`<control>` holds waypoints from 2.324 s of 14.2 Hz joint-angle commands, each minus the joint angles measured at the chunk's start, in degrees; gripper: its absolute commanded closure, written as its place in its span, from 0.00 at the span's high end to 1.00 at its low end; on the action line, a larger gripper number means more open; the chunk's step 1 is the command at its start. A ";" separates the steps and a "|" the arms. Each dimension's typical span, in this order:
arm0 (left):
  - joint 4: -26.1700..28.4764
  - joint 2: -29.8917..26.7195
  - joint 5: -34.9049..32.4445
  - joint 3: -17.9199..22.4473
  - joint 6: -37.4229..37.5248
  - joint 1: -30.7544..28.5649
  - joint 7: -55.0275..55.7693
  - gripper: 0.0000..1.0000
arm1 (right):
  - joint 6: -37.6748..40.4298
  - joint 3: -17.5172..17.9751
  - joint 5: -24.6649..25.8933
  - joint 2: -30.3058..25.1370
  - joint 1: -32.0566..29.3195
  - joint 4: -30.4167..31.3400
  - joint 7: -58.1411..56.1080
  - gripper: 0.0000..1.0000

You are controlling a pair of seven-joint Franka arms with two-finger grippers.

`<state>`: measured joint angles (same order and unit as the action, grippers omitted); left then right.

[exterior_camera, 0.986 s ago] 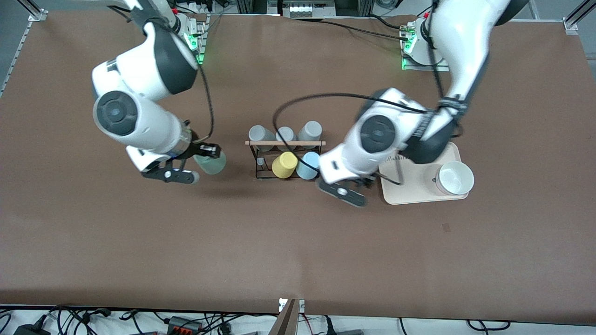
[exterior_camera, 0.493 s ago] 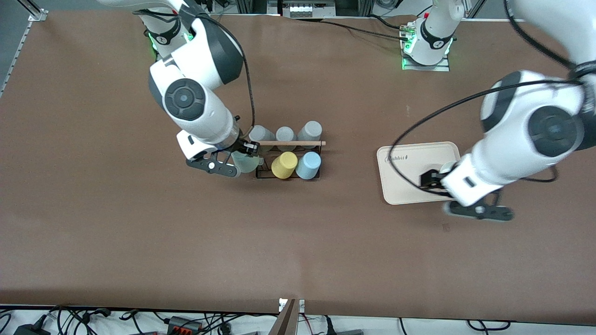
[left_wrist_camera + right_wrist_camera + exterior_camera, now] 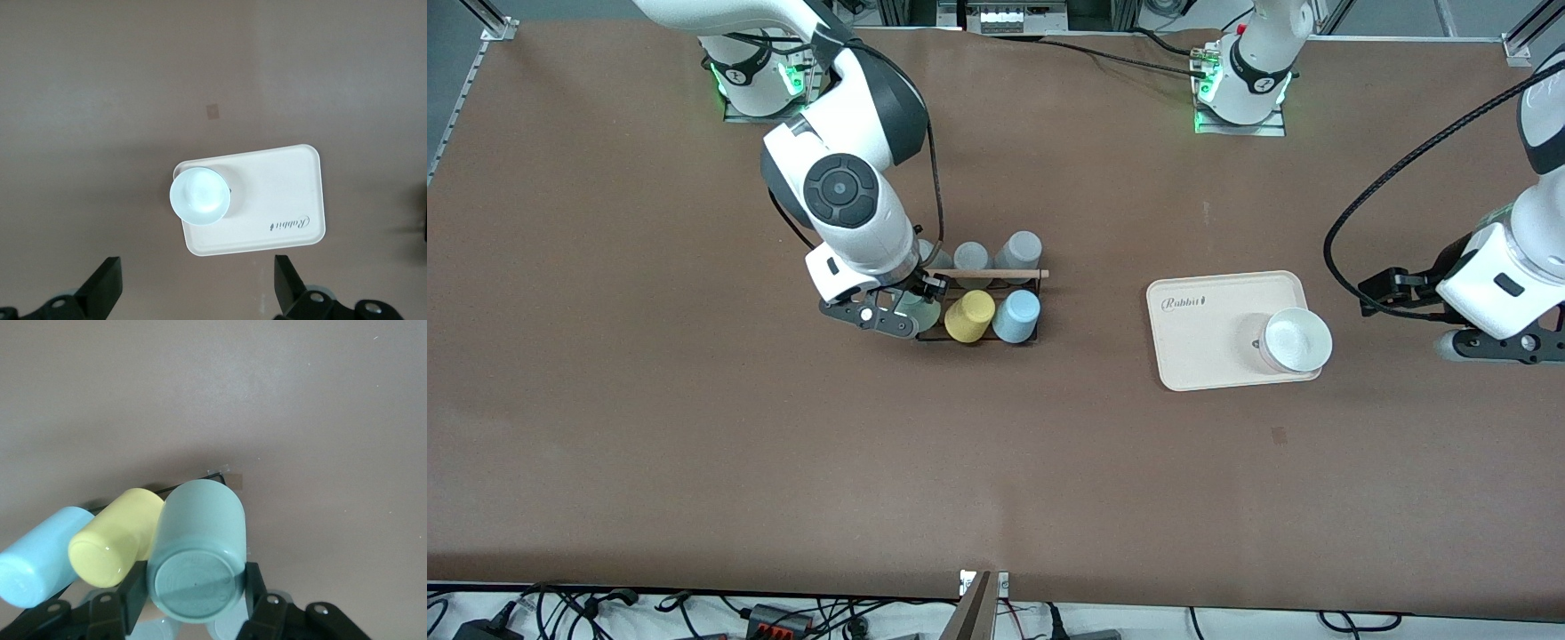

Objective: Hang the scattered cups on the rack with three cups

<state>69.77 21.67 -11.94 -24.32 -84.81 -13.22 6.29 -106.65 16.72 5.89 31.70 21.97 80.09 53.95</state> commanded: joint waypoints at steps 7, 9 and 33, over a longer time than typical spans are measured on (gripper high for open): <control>8.57 -6.25 6.38 4.51 -3.59 1.69 1.44 1.00 | -3.22 -0.20 3.69 6.18 1.41 -1.34 1.51 0.31; 25.24 -16.87 8.60 13.20 -14.72 8.00 1.44 1.00 | -3.31 -0.20 3.78 6.79 1.85 -1.26 1.51 0.31; 23.57 -17.28 12.82 14.47 -13.98 6.63 -2.16 1.00 | 14.37 -0.29 -1.92 -21.49 -27.41 3.65 -39.17 1.00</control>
<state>94.00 4.79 -0.17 -9.82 -99.97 -6.31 5.30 -90.29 15.65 6.37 15.68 -3.16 76.61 18.03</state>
